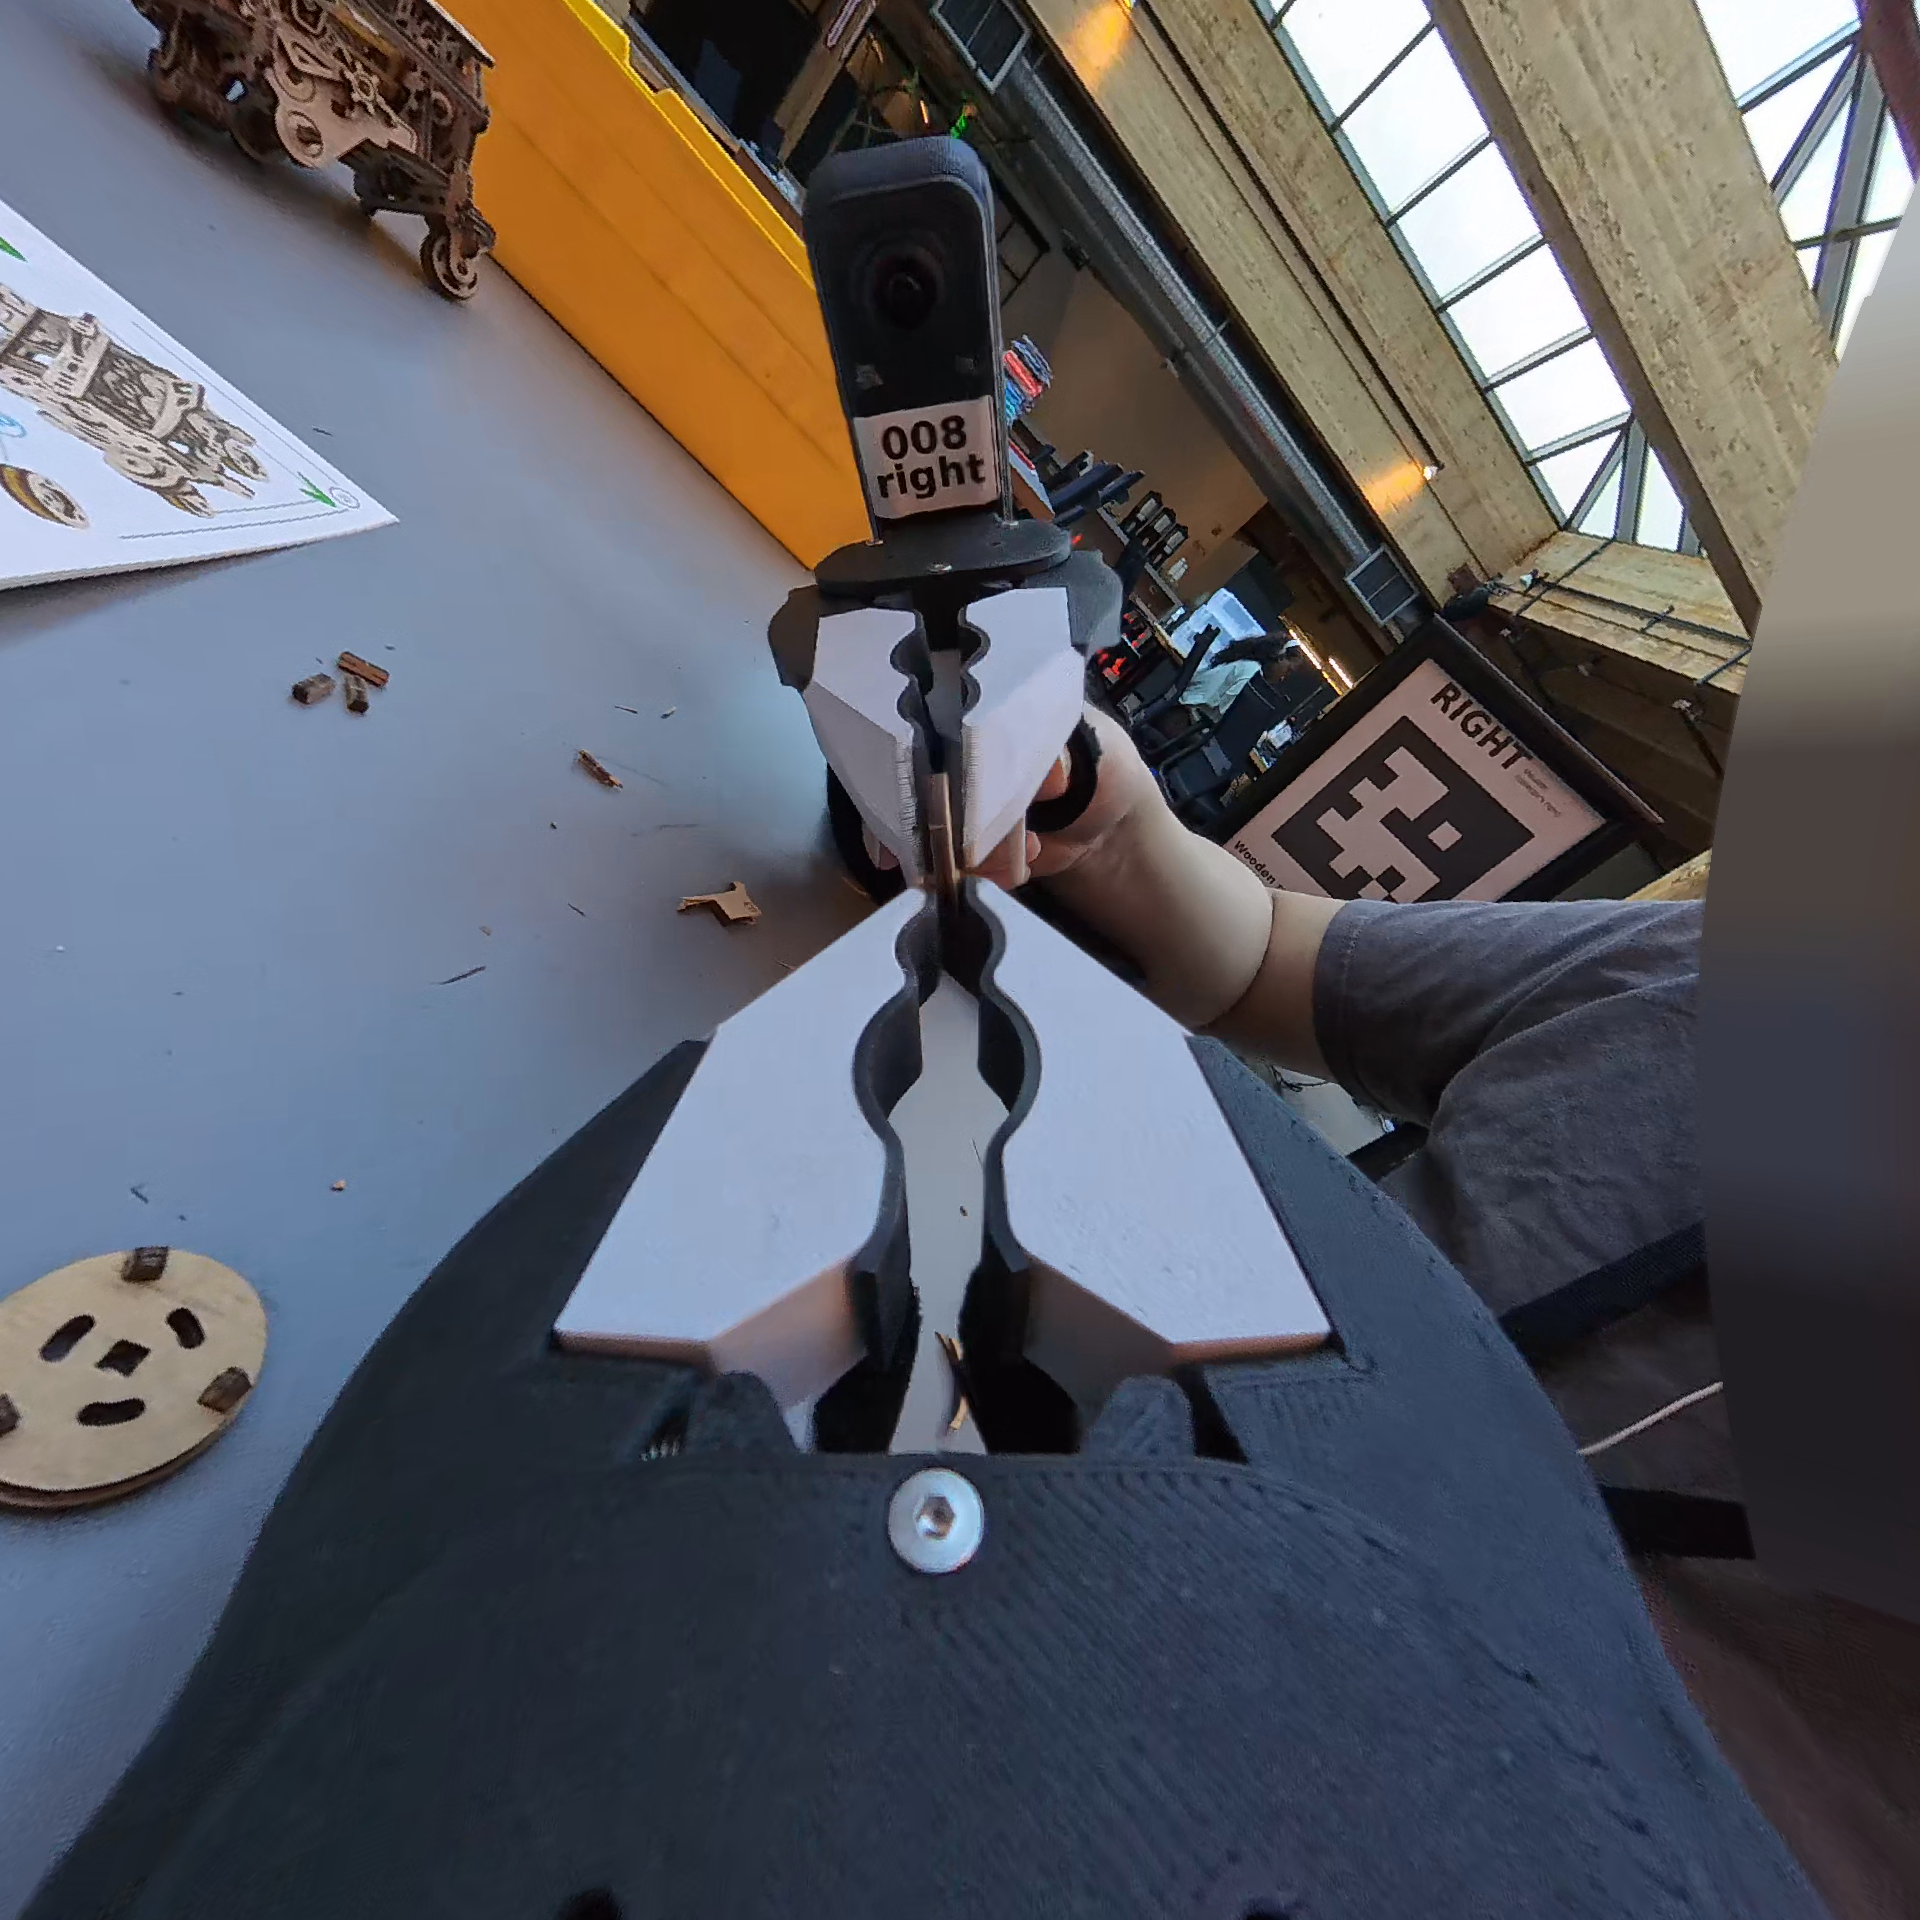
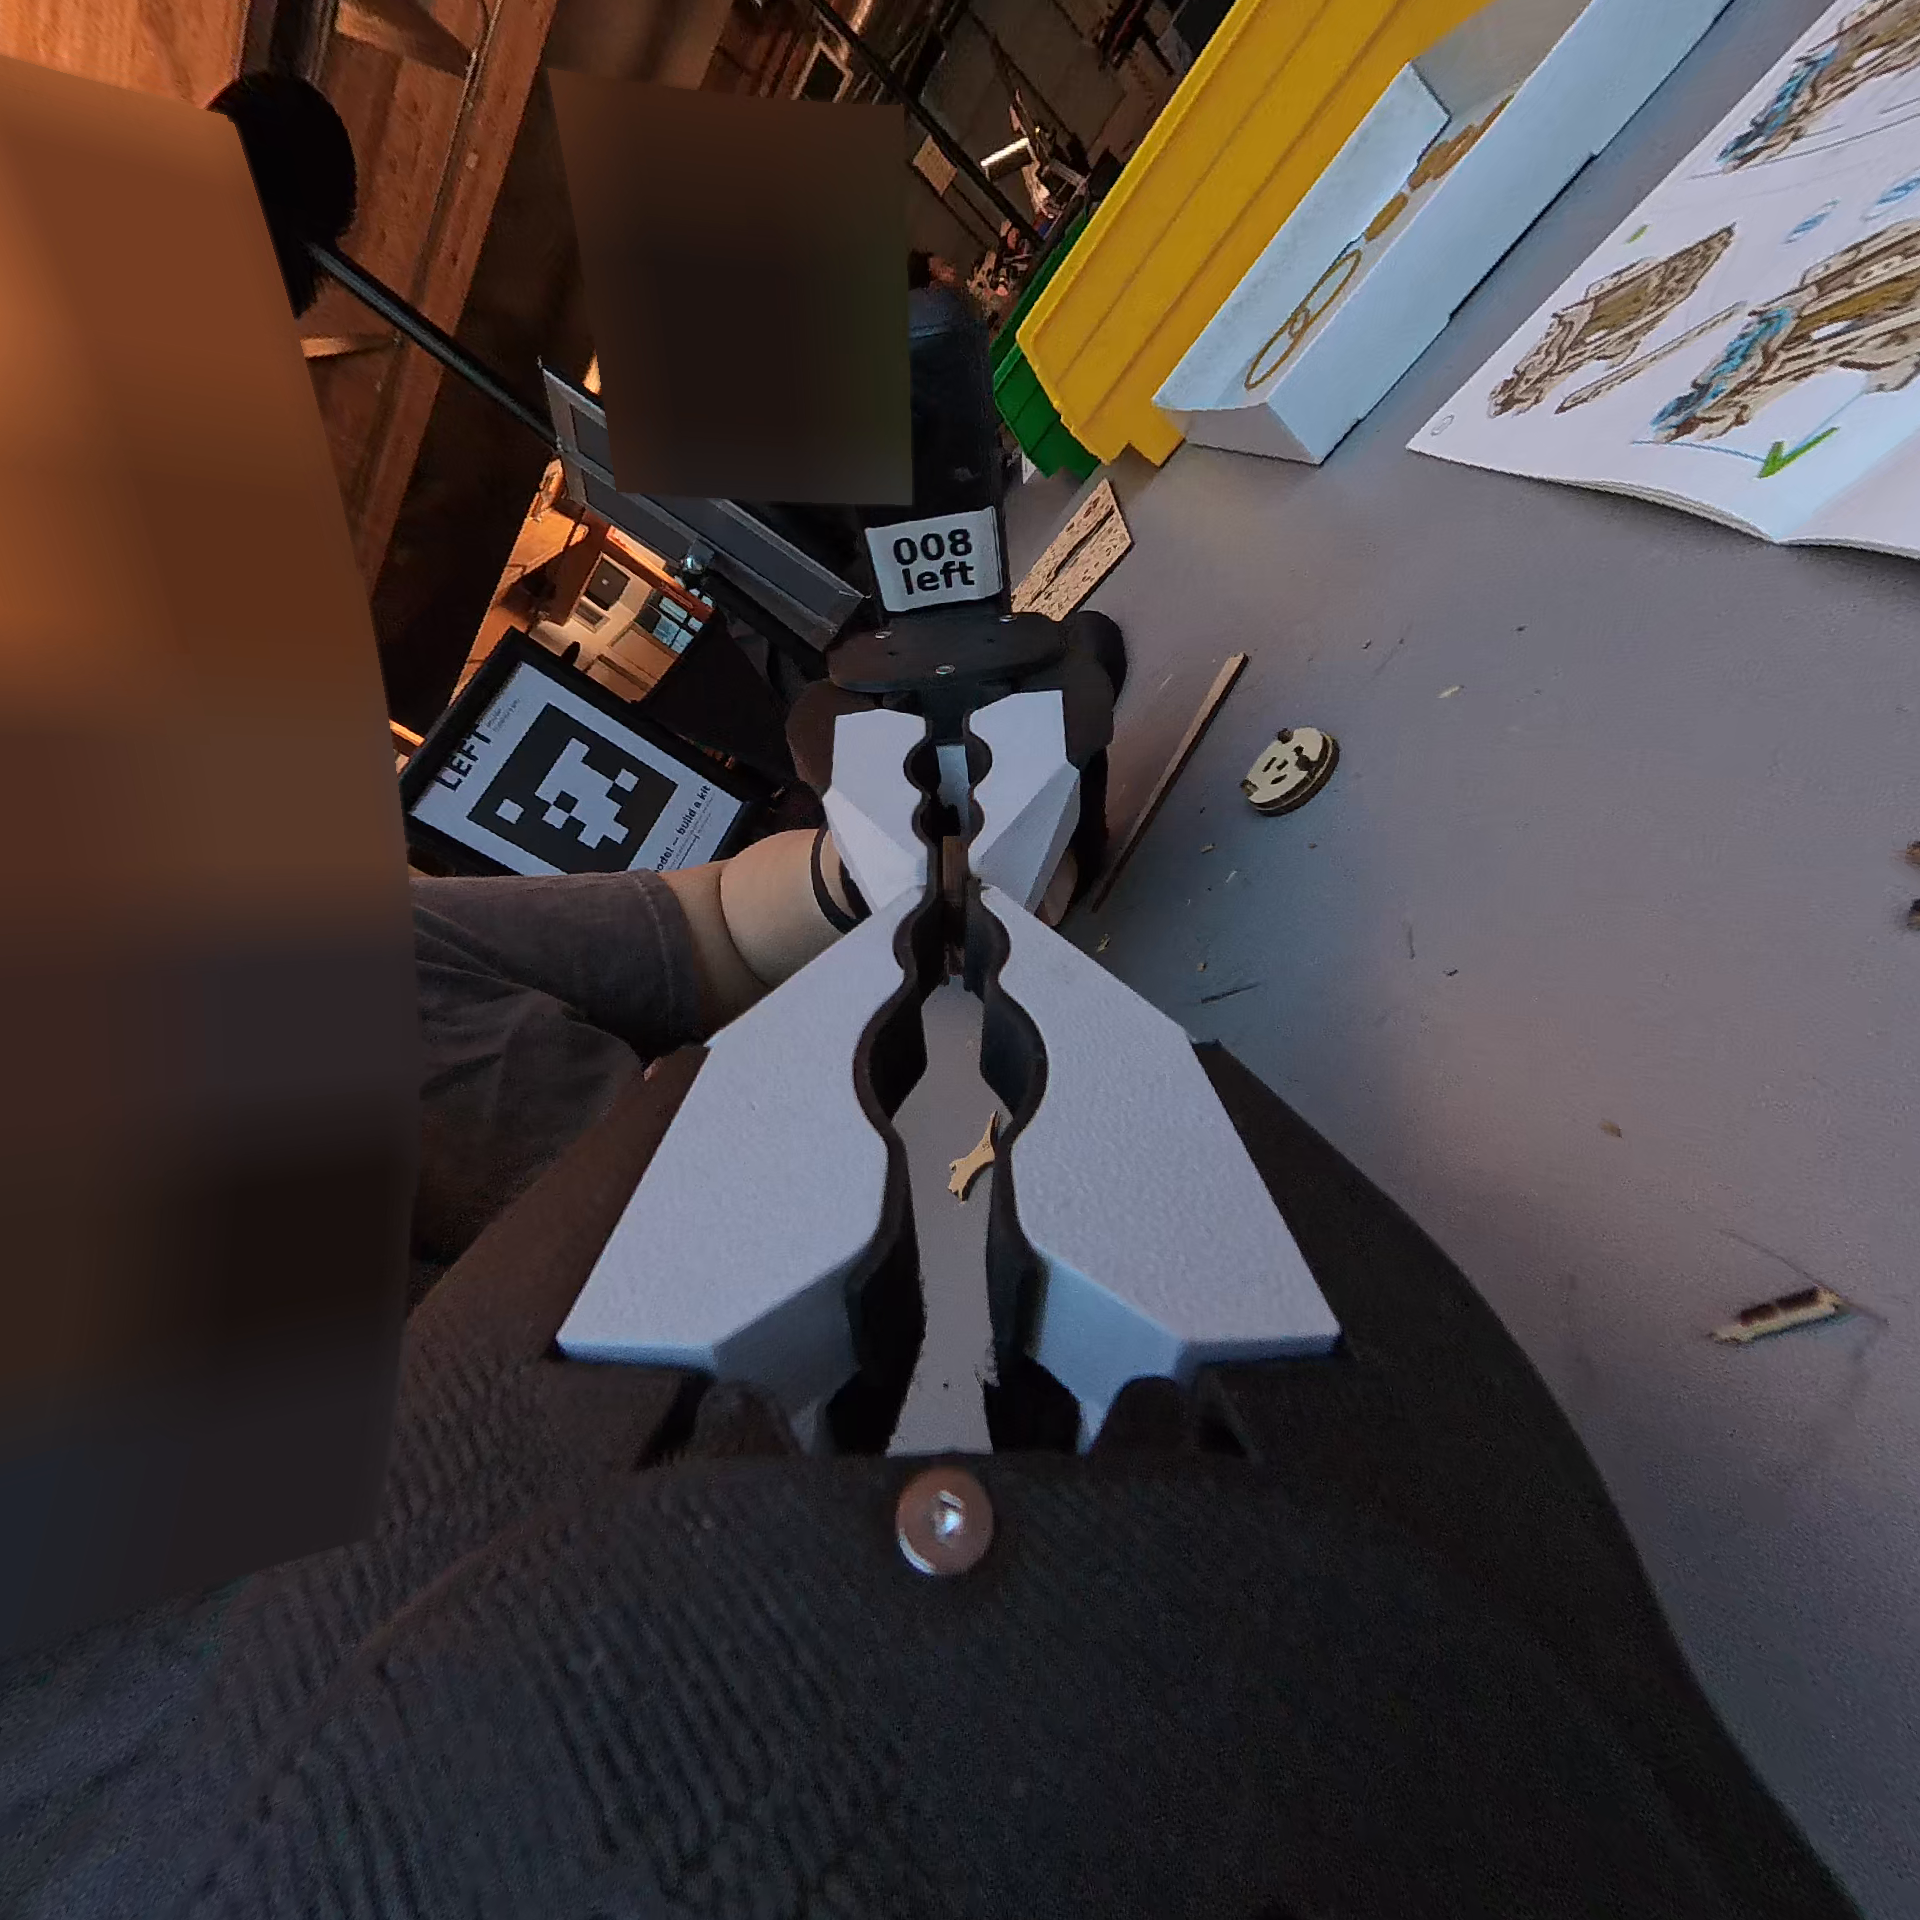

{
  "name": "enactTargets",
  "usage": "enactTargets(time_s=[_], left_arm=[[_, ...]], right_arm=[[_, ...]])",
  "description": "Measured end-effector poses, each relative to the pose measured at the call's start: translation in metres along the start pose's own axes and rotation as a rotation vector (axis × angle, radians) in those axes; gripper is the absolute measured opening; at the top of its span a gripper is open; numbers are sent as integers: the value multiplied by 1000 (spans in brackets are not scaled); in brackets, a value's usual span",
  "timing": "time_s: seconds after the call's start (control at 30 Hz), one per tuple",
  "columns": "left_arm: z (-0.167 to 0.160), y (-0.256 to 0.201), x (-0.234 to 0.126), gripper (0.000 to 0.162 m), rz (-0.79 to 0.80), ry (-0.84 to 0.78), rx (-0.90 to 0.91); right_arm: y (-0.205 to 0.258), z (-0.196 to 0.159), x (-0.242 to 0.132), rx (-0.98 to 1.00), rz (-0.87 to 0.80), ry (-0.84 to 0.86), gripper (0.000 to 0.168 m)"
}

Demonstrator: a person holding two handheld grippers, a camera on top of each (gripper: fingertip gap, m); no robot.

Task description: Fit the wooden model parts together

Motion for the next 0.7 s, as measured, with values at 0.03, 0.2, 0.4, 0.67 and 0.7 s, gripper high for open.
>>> enactTargets(time_s=[0.03, 0.2, 0.4, 0.67, 0.7], left_arm=[[0, 0, 0, 0, 1, 1, 5], [-5, -1, 0, 0, 5, 58, 12], [-10, 2, -1, 0, 8, 97, -55], [-10, 2, -3, 0, 10, 103, -40], [-9, 1, -3, 0, 6, 102, -39]], right_arm=[[0, 0, 0, -2, 1, -4, 1], [0, 14, -10, 37, 53, -91, 5], [0, -1, -1, -55, -7, 47, 6], [-2, -8, 0, -23, -11, 111, 15], [0, -10, 0, -34, -2, 133, 2]])
Point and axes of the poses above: each gripper's, where its closed fingertips meet, x out along the fingers, z out of its top, y = z × x across the jaws, the point moved 5 cm from there along -x, back along the fingers, and after that the axes turned 10 degrees about -y, right-handed, at the moved point
